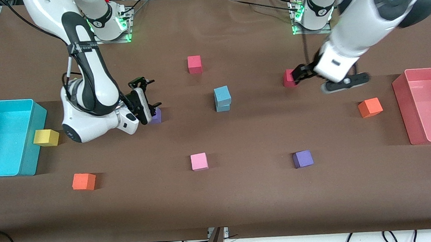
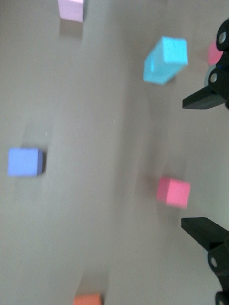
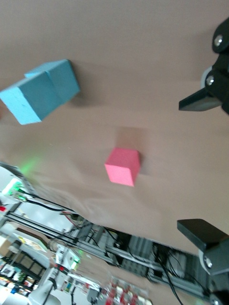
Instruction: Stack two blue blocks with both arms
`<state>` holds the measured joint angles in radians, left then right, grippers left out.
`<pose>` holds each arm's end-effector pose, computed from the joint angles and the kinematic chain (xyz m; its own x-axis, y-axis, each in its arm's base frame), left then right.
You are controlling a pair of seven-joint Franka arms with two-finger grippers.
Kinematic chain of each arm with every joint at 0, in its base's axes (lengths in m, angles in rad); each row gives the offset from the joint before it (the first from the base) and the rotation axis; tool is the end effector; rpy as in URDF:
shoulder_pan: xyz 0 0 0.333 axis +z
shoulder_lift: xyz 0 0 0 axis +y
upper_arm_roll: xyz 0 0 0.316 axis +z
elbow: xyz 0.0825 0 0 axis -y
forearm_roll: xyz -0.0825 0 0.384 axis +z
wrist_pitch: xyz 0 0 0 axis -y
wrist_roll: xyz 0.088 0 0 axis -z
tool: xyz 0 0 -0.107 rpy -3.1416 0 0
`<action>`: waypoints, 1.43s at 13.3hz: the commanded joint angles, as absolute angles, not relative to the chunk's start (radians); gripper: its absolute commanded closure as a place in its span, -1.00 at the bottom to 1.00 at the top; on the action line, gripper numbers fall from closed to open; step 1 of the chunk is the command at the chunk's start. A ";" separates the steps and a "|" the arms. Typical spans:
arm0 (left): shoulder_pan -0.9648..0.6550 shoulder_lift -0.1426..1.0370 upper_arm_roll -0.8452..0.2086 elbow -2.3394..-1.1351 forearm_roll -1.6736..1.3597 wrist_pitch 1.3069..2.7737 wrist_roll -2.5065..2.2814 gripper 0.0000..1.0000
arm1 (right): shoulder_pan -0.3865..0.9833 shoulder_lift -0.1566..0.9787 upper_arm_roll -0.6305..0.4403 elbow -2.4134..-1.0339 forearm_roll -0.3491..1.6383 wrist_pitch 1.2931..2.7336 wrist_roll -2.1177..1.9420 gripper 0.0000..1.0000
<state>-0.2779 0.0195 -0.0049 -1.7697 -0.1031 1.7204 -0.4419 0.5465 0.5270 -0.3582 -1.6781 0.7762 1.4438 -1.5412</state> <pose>0.5370 -0.1659 0.5324 0.9792 0.1729 -0.1059 0.1799 -0.9818 0.0612 0.5651 0.2133 0.2951 0.2244 0.8786 0.4216 0.7425 0.1261 -0.6579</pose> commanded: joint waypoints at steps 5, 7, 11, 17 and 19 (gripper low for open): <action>-0.193 -0.081 0.089 -1.804 0.032 1.658 -0.092 -1.00 | 0.543 0.531 -0.377 -1.473 0.591 1.226 -1.151 -1.00; -0.175 -0.084 0.089 -1.804 0.032 1.658 -0.074 -1.00 | 0.572 0.531 -0.374 -1.409 0.531 1.204 -1.007 -1.00; -0.172 -0.057 0.084 -1.730 0.032 1.592 -0.078 -1.00 | 0.493 0.412 -0.223 -1.440 0.347 1.313 -0.685 -1.00; -0.130 -0.035 0.094 -1.721 0.029 1.595 -0.060 -1.00 | 0.234 0.206 -0.032 -1.612 0.183 1.520 -0.194 -1.00; -0.120 -0.011 0.094 -1.720 0.031 1.592 0.045 -1.00 | 0.129 0.148 0.009 -1.672 0.079 1.600 -0.189 -1.00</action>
